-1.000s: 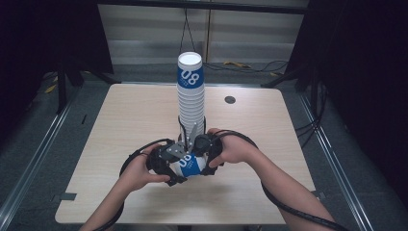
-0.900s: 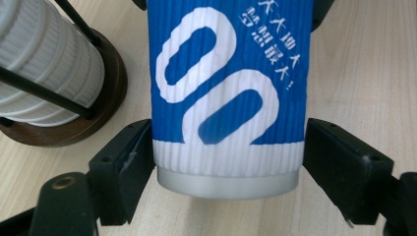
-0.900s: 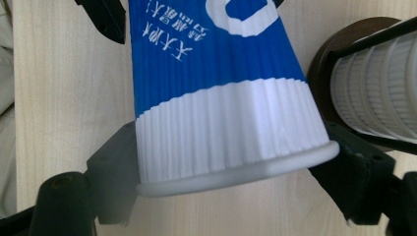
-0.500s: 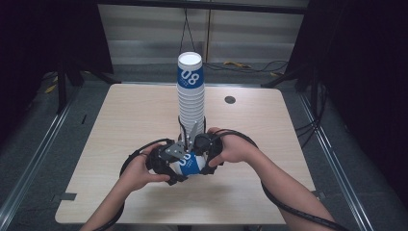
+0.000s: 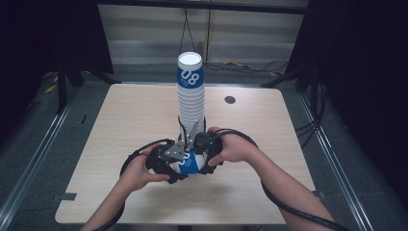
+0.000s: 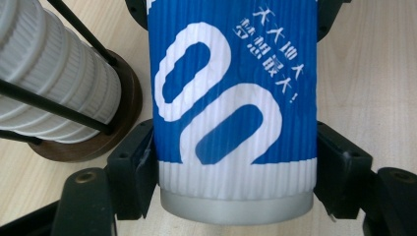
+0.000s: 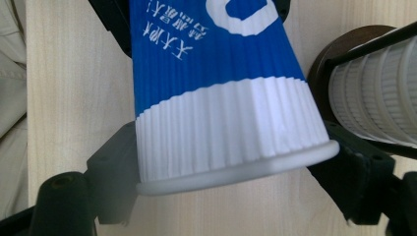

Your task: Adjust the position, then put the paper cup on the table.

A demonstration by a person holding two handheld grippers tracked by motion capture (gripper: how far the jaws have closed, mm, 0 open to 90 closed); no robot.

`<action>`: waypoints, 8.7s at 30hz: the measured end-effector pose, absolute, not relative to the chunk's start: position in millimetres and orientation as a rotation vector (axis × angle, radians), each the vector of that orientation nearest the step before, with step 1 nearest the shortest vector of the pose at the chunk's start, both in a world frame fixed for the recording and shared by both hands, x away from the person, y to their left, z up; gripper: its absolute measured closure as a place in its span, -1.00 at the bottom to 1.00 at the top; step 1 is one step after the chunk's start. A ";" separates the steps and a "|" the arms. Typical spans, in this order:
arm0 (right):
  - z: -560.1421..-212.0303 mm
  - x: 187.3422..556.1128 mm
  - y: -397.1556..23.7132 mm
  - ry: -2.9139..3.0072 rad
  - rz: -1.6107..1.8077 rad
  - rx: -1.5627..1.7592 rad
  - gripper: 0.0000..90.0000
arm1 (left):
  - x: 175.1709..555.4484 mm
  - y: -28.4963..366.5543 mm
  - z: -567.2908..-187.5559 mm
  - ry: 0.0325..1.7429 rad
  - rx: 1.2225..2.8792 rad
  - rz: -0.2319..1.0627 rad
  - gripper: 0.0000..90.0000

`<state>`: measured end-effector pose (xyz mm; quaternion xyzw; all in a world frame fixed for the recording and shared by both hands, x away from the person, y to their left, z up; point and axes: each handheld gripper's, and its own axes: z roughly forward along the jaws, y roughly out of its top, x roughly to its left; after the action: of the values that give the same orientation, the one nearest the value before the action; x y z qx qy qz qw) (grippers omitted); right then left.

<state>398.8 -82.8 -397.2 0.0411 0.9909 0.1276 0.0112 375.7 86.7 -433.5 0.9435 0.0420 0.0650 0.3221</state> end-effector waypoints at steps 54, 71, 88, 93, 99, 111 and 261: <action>-408.1 397.9 -128.9 2.920 0.862 0.292 -0.70 | 382.1 105.7 -430.5 0.172 2.435 0.140 -0.34; -422.4 391.4 -145.1 2.804 1.144 0.372 -0.70 | 385.6 112.8 -428.6 0.201 2.402 0.128 -0.34; -434.0 382.4 -143.7 2.707 1.366 0.405 -0.71 | 384.6 111.6 -428.3 0.199 2.379 0.098 -0.35; -435.3 380.9 -143.0 2.697 1.395 0.406 -0.71 | 383.7 110.8 -428.7 0.191 2.380 0.085 -0.35; -436.0 380.9 -142.5 2.691 1.395 0.391 -0.71 | 382.1 109.1 -428.5 0.173 2.377 0.064 -0.35; -435.5 382.7 -139.5 2.731 1.358 0.345 -0.76 | 381.0 106.6 -429.9 0.126 2.381 0.055 -0.35; -468.4 353.8 -246.4 2.688 1.017 0.731 -0.71 | 405.1 132.7 -456.8 0.332 2.454 0.022 -0.58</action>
<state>353.8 -246.4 -468.4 0.2454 0.9030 0.3416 0.0879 405.1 132.7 -456.8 0.9367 0.1265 0.0083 0.3264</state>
